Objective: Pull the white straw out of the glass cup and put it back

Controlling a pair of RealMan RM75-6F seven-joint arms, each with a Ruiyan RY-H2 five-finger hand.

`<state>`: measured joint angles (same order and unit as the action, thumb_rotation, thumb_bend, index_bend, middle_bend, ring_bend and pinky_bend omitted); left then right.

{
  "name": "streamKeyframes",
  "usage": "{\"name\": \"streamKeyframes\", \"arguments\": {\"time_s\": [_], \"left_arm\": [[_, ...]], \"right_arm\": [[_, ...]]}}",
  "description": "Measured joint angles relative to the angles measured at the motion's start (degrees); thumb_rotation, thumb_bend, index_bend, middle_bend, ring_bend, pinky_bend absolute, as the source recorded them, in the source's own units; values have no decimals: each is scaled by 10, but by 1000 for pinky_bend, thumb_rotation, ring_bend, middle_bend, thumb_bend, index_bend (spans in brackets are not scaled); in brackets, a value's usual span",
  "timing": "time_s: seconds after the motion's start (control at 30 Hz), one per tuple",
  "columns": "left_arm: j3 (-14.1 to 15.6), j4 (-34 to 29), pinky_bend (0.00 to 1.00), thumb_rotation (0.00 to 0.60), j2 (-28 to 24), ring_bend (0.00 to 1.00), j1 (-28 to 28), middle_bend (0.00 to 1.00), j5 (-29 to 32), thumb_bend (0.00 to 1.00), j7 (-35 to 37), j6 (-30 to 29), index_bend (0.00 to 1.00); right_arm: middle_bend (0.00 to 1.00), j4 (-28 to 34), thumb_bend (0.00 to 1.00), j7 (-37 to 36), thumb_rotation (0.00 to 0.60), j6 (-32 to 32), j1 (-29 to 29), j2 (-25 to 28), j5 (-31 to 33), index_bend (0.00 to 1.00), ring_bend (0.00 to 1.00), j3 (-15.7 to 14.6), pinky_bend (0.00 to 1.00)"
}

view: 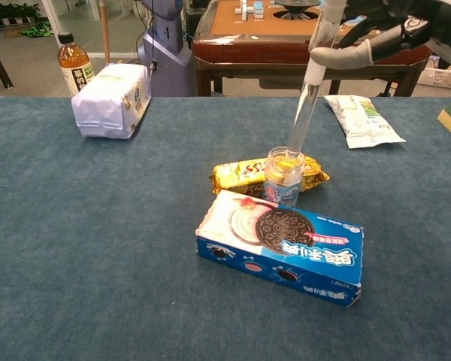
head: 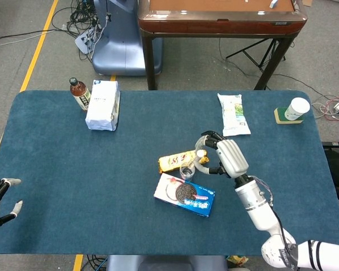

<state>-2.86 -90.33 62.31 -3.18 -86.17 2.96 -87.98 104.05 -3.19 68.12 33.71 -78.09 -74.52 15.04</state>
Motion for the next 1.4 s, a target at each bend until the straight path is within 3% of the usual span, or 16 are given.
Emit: {"name": "streamKeyframes", "arguments": {"time_s": [0.4, 0.77, 1.4], "left_arm": [[0, -1, 399, 600, 1, 243, -1, 314, 1, 339, -4, 4, 297], [1, -2, 398, 600, 2, 243, -3, 314, 1, 339, -8, 7, 297], [5, -5, 399, 600, 7, 243, -9, 314, 3, 339, -28, 22, 297]], "right_arm": [[580, -35, 533, -57, 600, 28, -13, -3, -51, 706, 380, -6, 413], [600, -23, 535, -78, 600, 48, -31, 23, -76, 716, 403, -13, 442], [625, 51, 548, 14, 600, -12, -66, 146, 31, 722, 428, -38, 450]]}}
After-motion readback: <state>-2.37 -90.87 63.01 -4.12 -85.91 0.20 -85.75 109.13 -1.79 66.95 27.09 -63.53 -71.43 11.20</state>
